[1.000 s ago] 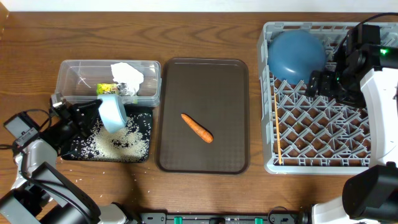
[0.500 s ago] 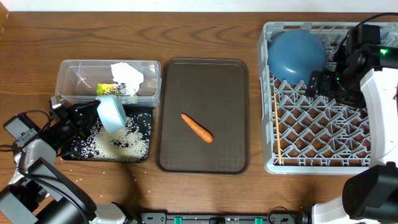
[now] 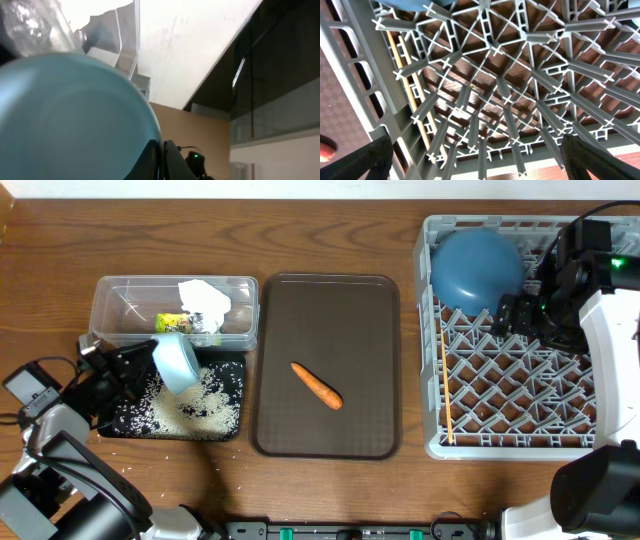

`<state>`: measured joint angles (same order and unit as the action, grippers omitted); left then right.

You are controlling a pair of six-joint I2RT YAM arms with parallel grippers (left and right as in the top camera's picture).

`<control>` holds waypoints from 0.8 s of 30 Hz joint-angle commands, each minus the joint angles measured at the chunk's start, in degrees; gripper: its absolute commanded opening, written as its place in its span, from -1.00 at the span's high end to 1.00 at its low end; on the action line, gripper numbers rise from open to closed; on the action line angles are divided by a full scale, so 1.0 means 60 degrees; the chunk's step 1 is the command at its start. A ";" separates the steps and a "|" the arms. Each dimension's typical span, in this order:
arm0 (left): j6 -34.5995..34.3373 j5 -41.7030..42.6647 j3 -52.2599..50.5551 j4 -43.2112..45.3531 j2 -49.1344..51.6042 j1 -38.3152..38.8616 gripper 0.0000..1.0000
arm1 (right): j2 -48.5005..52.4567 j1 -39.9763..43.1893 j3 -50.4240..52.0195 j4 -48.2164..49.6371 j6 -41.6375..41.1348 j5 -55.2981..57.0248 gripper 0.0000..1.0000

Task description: Sort waste into correct bins and load items into the dishwasher rack

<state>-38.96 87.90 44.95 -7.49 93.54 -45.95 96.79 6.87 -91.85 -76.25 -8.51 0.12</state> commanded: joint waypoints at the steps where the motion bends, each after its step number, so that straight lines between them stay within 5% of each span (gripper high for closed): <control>1: 0.0160 0.0248 0.0011 0.0055 0.0066 0.0015 0.88 | -0.0058 -0.0022 0.0011 0.0018 0.0076 0.0189 -0.98; 10: -0.0353 0.0375 0.0011 0.0251 0.0117 -0.0153 0.88 | -0.0058 -0.0022 0.0011 0.0058 0.0076 0.0189 -0.99; 17: 0.0386 0.0379 -0.0011 0.0226 -0.0175 0.0233 0.87 | -0.0058 -0.0022 0.0011 0.0051 0.0076 0.0193 -0.98; 24: 0.0415 0.0350 -0.0007 0.0412 -0.1905 0.1162 0.88 | -0.0058 -0.0015 0.0011 0.0022 0.0076 0.0197 -0.98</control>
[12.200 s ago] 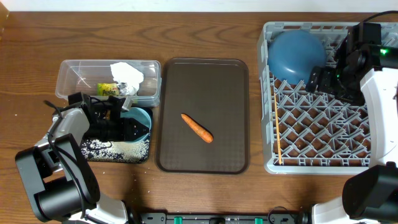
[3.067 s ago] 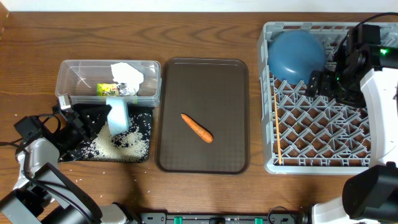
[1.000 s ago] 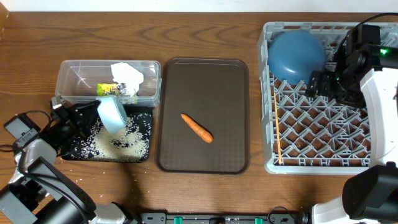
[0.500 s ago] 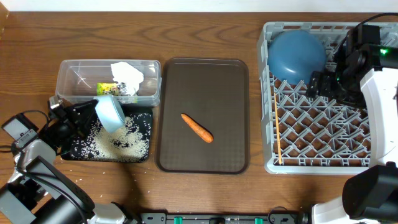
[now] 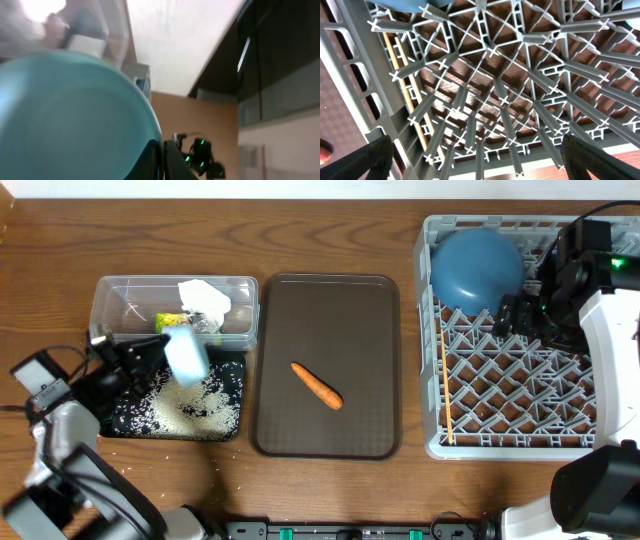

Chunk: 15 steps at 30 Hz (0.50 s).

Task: Sort waste into correct bins and load items into the dishwasher rack
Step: 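Carry the bowl onto the brown tray and release it, left gripper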

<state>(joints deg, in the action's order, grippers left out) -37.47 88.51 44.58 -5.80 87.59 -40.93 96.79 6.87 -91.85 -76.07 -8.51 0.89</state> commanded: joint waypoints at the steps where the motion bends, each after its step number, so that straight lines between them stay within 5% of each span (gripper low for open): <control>1: 0.0091 0.0200 0.0055 0.0127 -0.1206 0.0463 0.88 | -0.0058 -0.0015 0.0011 0.0004 0.0076 0.0069 -0.99; 6: -0.0015 -0.0397 0.0055 0.0127 -0.2390 0.1708 0.88 | -0.0058 -0.0015 0.0011 0.0069 0.0076 0.0066 -0.99; 15: 0.0634 -0.3931 0.0051 0.0051 -0.2302 0.5461 0.87 | -0.0058 -0.0015 0.0011 0.0062 0.0076 0.0066 -0.99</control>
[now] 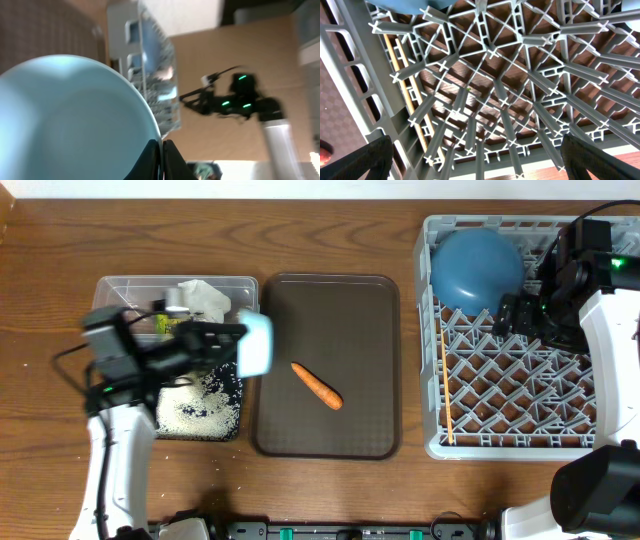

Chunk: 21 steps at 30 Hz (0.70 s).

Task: Sort waste into correct bins and load items into the dishwasher rack
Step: 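Carry the bowl onto the brown tray and release it, left gripper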

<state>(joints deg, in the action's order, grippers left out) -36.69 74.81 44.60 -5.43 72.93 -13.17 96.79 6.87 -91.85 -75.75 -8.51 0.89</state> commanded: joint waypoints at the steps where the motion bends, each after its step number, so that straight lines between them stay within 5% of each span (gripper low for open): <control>1: 0.0696 -0.2266 0.0047 -0.0055 0.0226 0.1326 0.88 | -0.0058 -0.0015 0.0011 0.0007 0.0076 0.0066 -0.98; 11: 0.1545 -0.7038 0.0047 0.0911 0.1949 0.4900 0.88 | -0.0058 -0.0015 0.0011 -0.0015 0.0076 0.0062 -0.99; 17: 0.1537 -0.7584 0.0051 0.2157 0.3093 0.5708 0.86 | -0.0058 -0.0015 0.0011 -0.0033 0.0076 0.0062 -0.98; 21: 0.1548 -0.7584 0.0051 0.2106 0.3144 0.5719 0.52 | -0.0058 -0.0018 0.0011 -0.0047 0.0076 0.0062 -0.99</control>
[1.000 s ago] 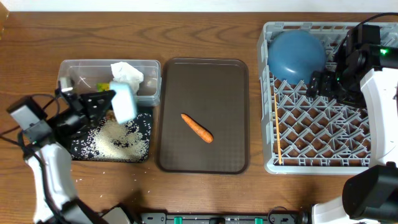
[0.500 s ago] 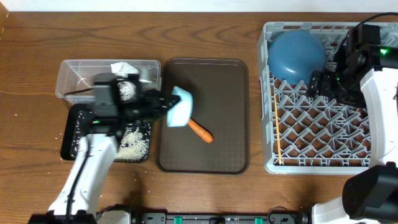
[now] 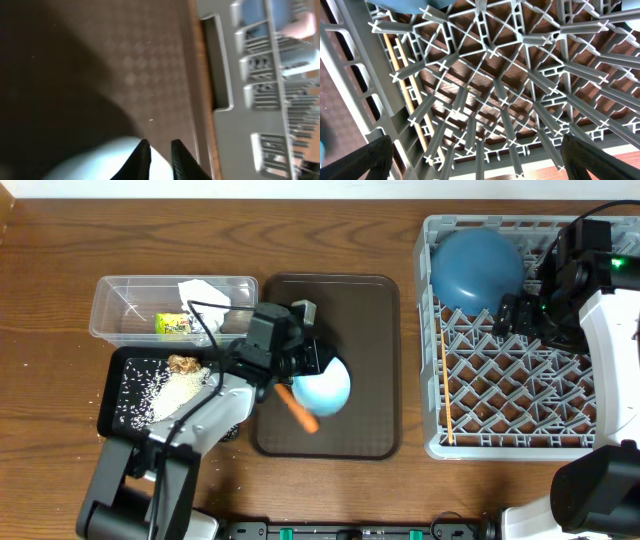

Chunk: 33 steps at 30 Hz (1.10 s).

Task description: Sort waste into correct bins and load items into the dishwasher rack

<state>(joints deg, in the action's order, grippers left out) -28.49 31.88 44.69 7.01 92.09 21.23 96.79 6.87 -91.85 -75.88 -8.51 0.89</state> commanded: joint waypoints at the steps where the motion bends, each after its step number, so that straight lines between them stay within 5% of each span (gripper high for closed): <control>1: 0.0182 -0.0426 0.0036 0.0033 -0.0120 -0.0095 0.36 | -0.0058 -0.0018 0.0011 -0.0022 0.0076 0.0058 -0.98; 8: 0.0404 0.0149 0.0036 -0.0707 -0.1643 -0.1158 0.09 | -0.0058 -0.0029 0.0011 0.0087 0.0514 -0.0521 -0.99; 18: 0.2248 -0.1133 0.0036 -0.6222 -0.5009 -0.4200 -0.04 | -0.0058 -0.0739 0.0007 0.1359 0.2255 -0.4430 -0.99; 26: 0.2244 -0.1501 0.0036 -0.8240 -0.5366 -0.6940 -0.15 | -0.0058 -0.3723 0.0007 0.2903 0.2142 -0.3730 -0.98; 33: 0.2244 -0.1508 0.0036 -0.8499 -0.4554 -0.7617 -0.23 | 0.0576 -0.5967 0.0011 0.3858 0.1206 -0.1996 -0.86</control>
<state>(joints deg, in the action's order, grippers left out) -16.16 23.53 44.71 -43.62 63.09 -23.97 97.60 -25.65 -91.74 -53.21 1.76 -16.62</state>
